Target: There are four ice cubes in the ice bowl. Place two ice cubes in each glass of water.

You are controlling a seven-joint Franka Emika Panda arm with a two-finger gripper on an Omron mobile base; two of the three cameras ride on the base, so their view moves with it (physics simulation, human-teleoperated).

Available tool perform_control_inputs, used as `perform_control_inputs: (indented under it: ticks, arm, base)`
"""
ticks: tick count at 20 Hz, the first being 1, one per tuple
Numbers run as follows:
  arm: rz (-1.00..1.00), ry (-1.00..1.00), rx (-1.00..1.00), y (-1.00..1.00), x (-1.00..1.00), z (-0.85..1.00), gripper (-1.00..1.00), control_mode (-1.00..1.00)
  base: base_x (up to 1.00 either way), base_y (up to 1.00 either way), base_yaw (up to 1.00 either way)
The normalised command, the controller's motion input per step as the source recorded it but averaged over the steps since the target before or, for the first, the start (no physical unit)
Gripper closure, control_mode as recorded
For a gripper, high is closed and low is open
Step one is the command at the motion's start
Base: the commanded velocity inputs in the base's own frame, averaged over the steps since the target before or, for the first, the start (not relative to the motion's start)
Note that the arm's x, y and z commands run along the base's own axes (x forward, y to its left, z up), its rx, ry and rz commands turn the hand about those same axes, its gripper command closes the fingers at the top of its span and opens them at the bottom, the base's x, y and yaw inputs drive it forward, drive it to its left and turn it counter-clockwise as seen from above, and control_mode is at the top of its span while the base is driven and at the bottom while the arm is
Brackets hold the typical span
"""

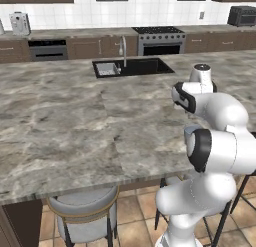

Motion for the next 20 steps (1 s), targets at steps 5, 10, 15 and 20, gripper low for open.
perform_control_inputs:
  ticks: [5, 10, 15, 20]
  arm:
    - [0.00, 0.00, 0.00, -0.32, 0.00, -0.28, 1.00, -1.00]
    - [0.00, 0.00, 0.00, -0.21, 0.01, -0.18, 1.00, -1.00]
    - [0.00, 0.00, 0.00, 0.00, 0.03, -0.19, 1.00, -1.00]
    - [0.00, 0.00, 0.03, -0.02, 0.01, -0.24, 1.00, -1.00]
  base:
    - [0.00, 0.00, 0.00]
    - [0.00, 0.00, 0.00]
    - [0.00, 0.00, 0.00]
    - [0.00, 0.00, 0.00]
